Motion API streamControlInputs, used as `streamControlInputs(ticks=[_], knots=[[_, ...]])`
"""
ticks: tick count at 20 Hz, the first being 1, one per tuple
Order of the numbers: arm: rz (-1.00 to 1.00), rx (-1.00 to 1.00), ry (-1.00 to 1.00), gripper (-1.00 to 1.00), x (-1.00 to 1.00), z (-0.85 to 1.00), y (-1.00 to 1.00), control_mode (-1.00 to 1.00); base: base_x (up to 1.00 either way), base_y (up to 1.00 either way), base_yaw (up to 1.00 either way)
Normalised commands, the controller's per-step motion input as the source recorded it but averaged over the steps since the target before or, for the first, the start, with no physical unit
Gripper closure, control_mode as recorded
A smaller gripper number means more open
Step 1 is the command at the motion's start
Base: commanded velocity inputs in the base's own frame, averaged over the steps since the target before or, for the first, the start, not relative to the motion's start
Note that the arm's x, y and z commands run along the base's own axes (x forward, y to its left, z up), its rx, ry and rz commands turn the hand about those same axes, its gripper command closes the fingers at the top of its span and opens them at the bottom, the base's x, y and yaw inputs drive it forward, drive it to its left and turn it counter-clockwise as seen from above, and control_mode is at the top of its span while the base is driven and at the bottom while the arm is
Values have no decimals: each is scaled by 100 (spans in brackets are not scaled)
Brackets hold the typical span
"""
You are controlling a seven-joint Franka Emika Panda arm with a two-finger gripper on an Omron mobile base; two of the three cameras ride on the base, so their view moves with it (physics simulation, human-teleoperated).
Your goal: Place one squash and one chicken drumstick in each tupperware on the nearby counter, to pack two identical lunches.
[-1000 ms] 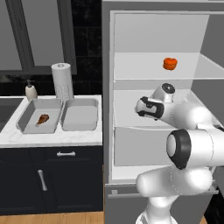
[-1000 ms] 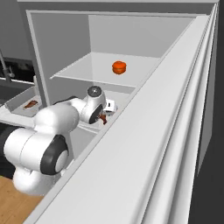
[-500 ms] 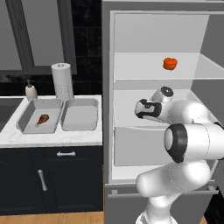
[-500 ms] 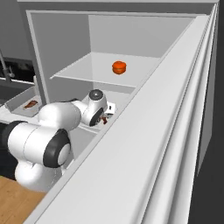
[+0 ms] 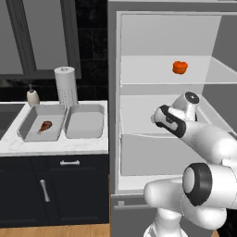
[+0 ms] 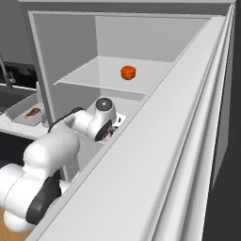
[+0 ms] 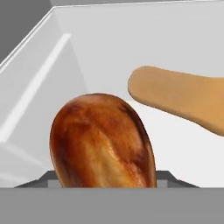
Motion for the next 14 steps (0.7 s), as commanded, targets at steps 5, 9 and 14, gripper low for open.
streamControlInputs(ticks=[5, 9, 14], knots=[[-11, 10, 1, 100, -100, 100, -16, -100, 0, 0, 0], [-11, 8, 18, 100, -100, 94, -3, -100, 0, 0, 0], [-1, 0, 47, 100, -100, 33, 38, -100, 0, 0, 0]])
